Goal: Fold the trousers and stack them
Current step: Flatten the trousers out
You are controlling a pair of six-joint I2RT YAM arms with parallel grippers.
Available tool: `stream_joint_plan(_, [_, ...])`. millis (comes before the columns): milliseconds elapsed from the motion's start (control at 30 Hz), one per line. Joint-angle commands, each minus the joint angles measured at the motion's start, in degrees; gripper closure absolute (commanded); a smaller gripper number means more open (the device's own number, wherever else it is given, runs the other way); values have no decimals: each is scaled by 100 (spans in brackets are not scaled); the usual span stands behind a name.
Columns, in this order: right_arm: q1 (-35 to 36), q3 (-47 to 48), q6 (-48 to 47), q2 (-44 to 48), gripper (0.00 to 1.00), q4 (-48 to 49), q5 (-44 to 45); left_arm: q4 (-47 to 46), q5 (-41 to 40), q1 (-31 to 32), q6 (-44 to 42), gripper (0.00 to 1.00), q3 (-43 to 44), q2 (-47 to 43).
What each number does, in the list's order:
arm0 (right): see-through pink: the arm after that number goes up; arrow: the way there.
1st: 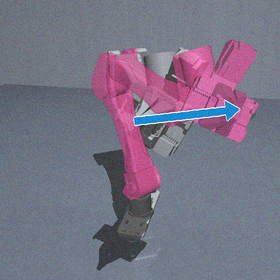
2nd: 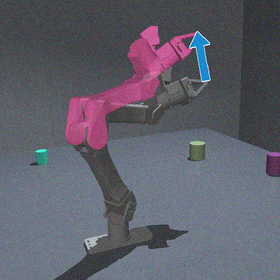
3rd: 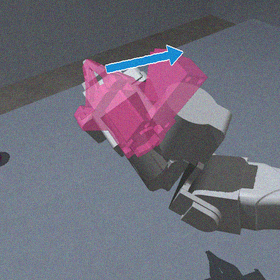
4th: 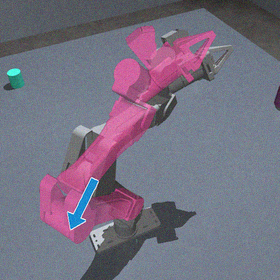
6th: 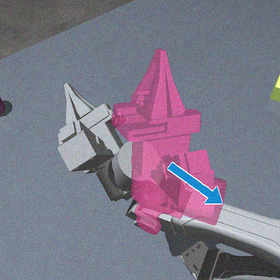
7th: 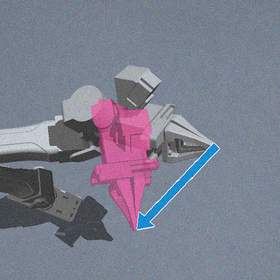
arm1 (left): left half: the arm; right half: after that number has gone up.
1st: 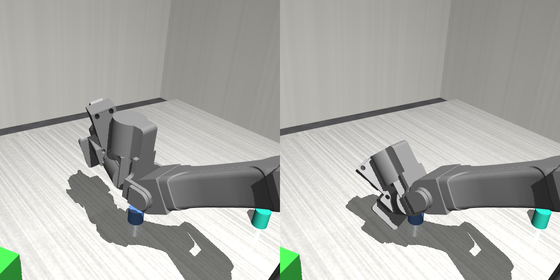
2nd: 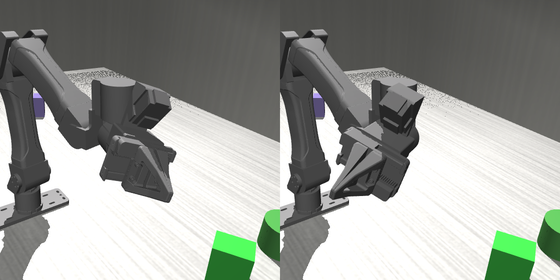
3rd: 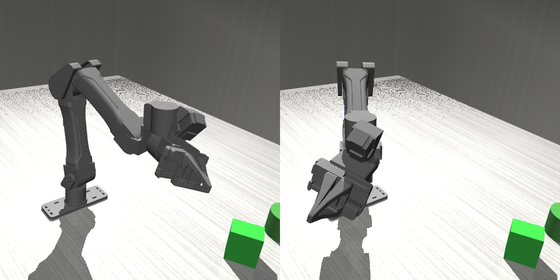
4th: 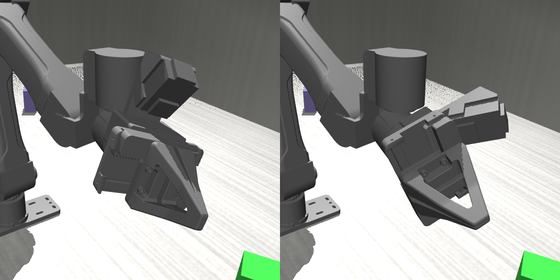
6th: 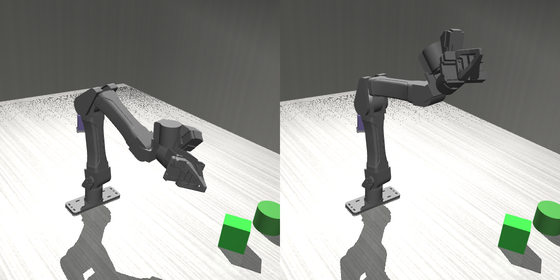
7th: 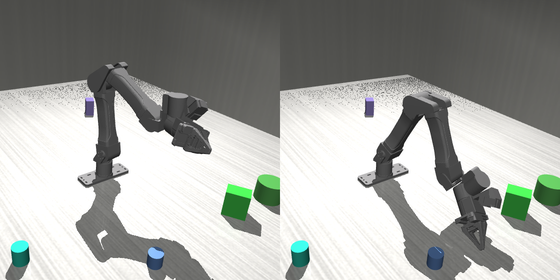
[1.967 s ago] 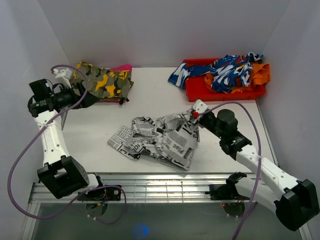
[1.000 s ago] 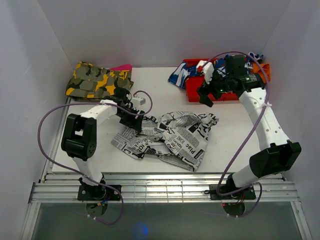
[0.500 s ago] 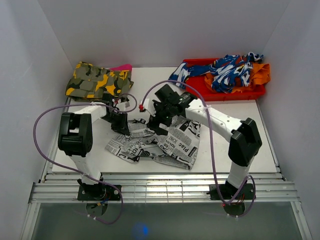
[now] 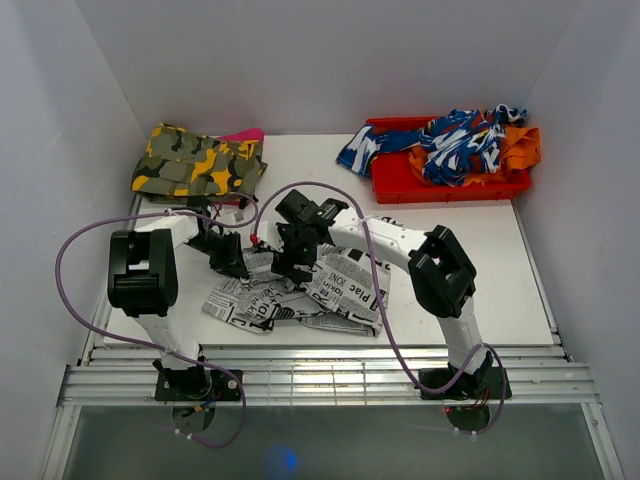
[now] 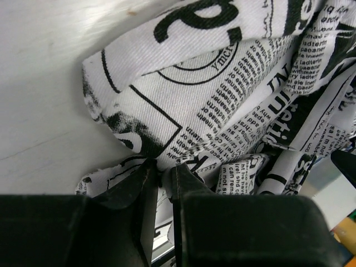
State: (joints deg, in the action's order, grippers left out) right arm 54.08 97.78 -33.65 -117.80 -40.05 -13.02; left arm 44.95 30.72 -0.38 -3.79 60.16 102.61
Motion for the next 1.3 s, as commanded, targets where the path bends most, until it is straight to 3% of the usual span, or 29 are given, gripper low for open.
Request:
stream_joint_plan(0, [85, 189, -308, -94, 14, -230, -219, 93, -128, -234, -122, 75, -66, -57])
stream_joint_plan(333, [85, 233, -556, -50, 13, -759, -896, 128, -154, -287, -113, 75, 57, 119])
stream_joint_plan(433, [93, 329, -415, -191, 23, -574, -668, 146, -206, -287, -139, 75, 127, 145])
stream_joint_plan(467, [93, 356, -362, -226, 32, -487, -476, 146, -233, -287, -131, 75, 136, 172])
stream_joint_plan(567, [85, 426, -370, -358, 45, -398, -28, 163, -286, -296, -148, 76, 145, 189])
stream_joint_plan(633, [50, 488, -370, -411, 45, -424, 27, 172, -277, -304, -166, 75, 128, 207])
stream_joint_plan(700, [14, 471, -405, -350, 43, -486, -51, 172, -260, -322, -140, 75, 127, 260])
stream_joint_plan(767, [14, 409, -449, -270, 20, -530, -305, 172, -233, -348, -131, 73, 154, 312])
stream_joint_plan(833, [23, 391, -450, -191, 11, -495, -420, 172, -207, -348, -104, 72, 189, 365])
stream_joint_plan(900, [58, 522, -415, -304, 12, -538, -430, 172, -215, -348, -87, 72, 250, 391])
stream_joint_plan(967, [58, 733, -423, -436, 24, -617, -447, 181, -242, -348, -95, 73, 277, 400])
stream_joint_plan(1000, [58, 760, -467, -524, 36, -626, -447, 198, -259, -357, -104, 73, 277, 418])
stream_joint_plan(1133, [41, 734, -494, -604, 54, -618, -324, 216, -233, -401, -122, 74, 242, 453])
stream_joint_plan(1200, [6, 699, -432, -491, 72, -626, -281, 216, -233, -427, -131, 76, 224, 488])
stream_joint_plan(1233, [-3, 673, -432, -420, 92, -627, -211, 216, -233, -471, -139, 77, 224, 532])
stream_joint_plan(1267, [-64, 646, -397, -324, 92, -618, -167, 225, -268, -498, -148, 80, 224, 558])
